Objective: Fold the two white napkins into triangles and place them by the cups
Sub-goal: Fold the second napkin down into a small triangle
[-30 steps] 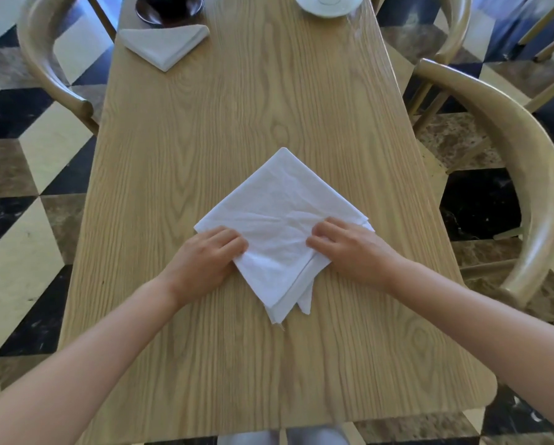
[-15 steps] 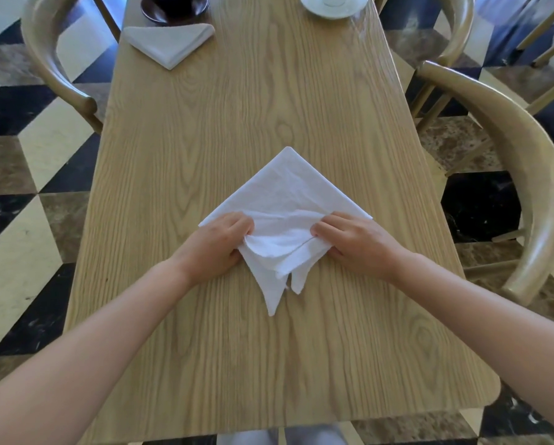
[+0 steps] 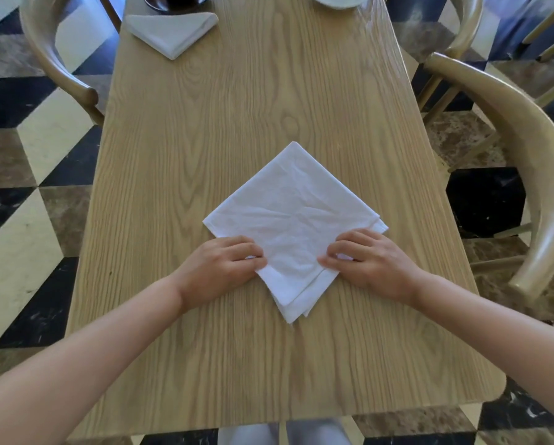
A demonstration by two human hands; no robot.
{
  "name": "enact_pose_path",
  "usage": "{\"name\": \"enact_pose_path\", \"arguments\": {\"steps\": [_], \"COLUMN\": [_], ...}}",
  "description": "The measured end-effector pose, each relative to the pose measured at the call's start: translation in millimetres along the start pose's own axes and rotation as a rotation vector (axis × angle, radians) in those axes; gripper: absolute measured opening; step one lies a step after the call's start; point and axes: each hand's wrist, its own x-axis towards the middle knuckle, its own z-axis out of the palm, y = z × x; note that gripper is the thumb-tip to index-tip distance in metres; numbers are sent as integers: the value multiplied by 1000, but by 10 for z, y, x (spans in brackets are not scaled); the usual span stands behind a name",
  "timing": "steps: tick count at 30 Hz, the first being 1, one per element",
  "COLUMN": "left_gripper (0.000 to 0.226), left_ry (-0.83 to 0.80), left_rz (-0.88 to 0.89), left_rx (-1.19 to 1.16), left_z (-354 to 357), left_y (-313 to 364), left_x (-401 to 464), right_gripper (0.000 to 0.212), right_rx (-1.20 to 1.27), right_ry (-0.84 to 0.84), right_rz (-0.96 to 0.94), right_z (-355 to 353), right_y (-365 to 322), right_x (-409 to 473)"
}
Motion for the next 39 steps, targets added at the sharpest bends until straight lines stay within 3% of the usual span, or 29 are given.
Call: {"name": "enact_pose_path", "arguments": {"steps": [4, 9, 14, 17, 20, 26, 33, 39], "left_gripper": [26, 27, 15, 21, 16, 19, 16, 17], "left_ry": [33, 70, 239, 334, 316, 187, 237, 224], "left_rz": [-210, -359, -474, -563, -650, -760, -710, -763], "left_rx": [-167, -278, -397, -346, -278, -176, -138, -78], "left_z": [31, 78, -51, -125, -100, 81, 77, 158], "left_y": [190, 344, 299, 152, -28, -199, -218, -218], "left_x": [-103, -187, 45, 259, 420, 484, 521, 506], "right_gripper": [21, 20, 12, 15, 17, 15, 15, 19], "right_rx": [131, 202, 417, 428, 386, 266, 207, 86], "right_ry": [84, 157, 321, 415, 371, 129, 313, 201], "right_rz": [173, 355, 658, 756, 892, 1065, 1075, 1116], "right_z": [28, 119, 72, -48, -102, 48, 124, 209], "right_y": [-197, -410, -434, -326, -169, -40, -130, 1], "right_x": [-87, -266, -106, 127, 358, 444, 403, 462]}}
